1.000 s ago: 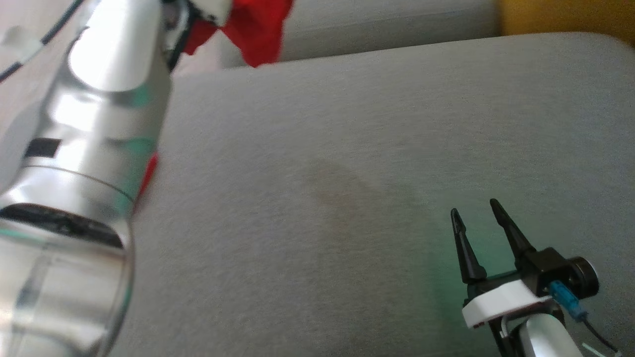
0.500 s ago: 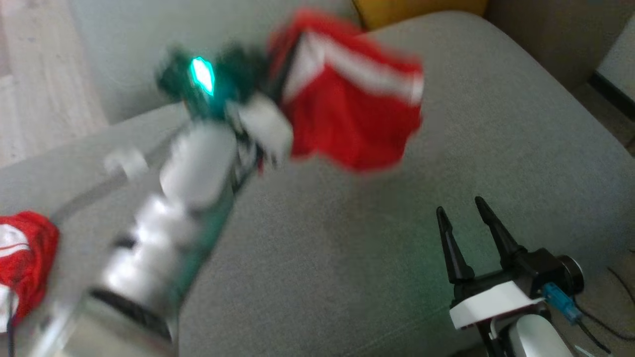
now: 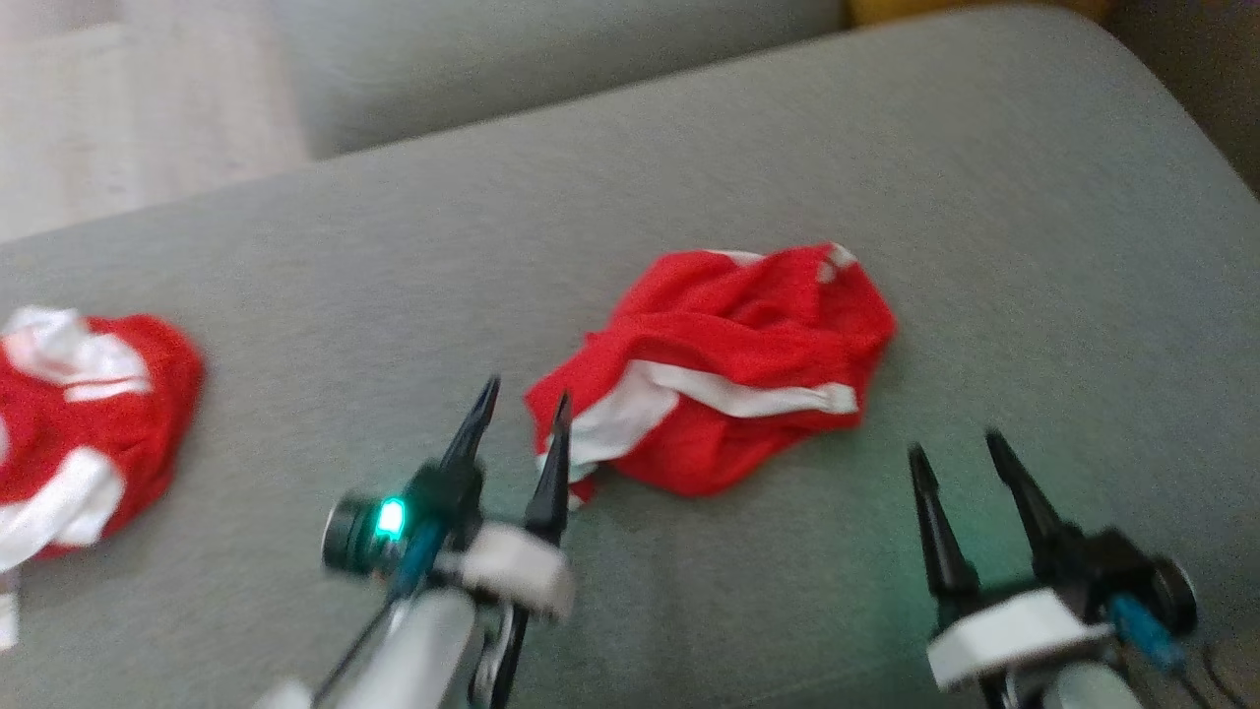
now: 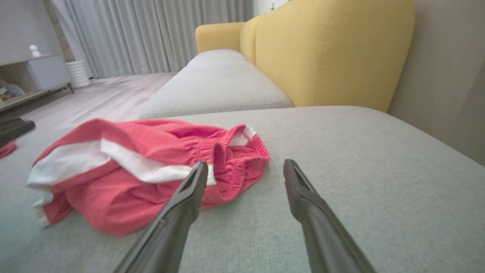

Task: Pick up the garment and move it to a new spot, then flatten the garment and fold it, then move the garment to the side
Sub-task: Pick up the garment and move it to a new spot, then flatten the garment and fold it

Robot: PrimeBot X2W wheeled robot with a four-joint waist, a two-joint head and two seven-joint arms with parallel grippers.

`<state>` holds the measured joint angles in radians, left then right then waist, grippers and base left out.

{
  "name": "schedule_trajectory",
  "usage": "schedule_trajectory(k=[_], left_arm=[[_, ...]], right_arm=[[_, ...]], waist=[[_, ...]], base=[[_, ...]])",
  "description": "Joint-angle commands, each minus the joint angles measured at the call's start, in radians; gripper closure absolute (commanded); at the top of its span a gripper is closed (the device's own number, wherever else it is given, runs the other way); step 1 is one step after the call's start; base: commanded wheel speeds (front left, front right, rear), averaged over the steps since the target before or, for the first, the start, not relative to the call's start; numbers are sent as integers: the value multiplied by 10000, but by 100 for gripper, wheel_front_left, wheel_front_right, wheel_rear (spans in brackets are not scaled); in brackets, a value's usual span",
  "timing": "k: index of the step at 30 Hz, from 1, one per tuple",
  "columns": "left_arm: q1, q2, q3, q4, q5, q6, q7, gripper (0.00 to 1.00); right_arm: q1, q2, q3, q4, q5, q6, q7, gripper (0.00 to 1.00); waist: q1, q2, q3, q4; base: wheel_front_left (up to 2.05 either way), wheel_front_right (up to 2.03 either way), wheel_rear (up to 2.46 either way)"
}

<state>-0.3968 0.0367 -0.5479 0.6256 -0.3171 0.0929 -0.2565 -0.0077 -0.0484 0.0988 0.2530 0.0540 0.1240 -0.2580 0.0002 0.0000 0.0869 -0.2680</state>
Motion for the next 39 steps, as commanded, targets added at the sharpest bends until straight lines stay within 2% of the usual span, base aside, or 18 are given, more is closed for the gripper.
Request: schedule_trajectory(k=[1,5,7,10,13,18,22,39], left_arm=[[698,138,728,-1074,81,236,-52,0],[2444,137,1688,-2652,414,740,-52,0],[3209,137,2083,-3236,608,827,-52,0],[4217,136,2518,-4118,627,644,-52,0],[4956,136,2823,-4899,1150,394,-53,0],[5745,136,3094,-5607,1534,235,-53,0],[6319,136,3274,-5429,1629,246,-53,0],[6479,135,3223,-5204,1590,517,-53,0]], right_arm=[[299,-19,1,-204,-200,67,-38,0],[896,-26,-362,-231,-315,67,-38,0],[1156,-26,-494,-280,-314,67,-38,0],[1507,-24,-700,-344,-209,67,-38,0],[1754,-22,-601,-363,-90,67,-38,0],[2034,-20,-457,-482,62,67,-38,0],[2350,-20,-391,-656,94,67,-38,0],[2625,-19,-480,-784,219,67,-38,0]], waist=[[-2,0,-903,1211],[-2,0,-1457,2064],[-2,0,-1709,2428],[-2,0,-2085,2853],[-2,0,-2400,3111],[-2,0,-2762,3315],[-2,0,-3056,3306],[-2,0,-3031,2951]], base=[[0,0,0],[0,0,0],[0,0,0],[0,0,0],[0,0,0],[0,0,0],[0,0,0],[0,0,0]])
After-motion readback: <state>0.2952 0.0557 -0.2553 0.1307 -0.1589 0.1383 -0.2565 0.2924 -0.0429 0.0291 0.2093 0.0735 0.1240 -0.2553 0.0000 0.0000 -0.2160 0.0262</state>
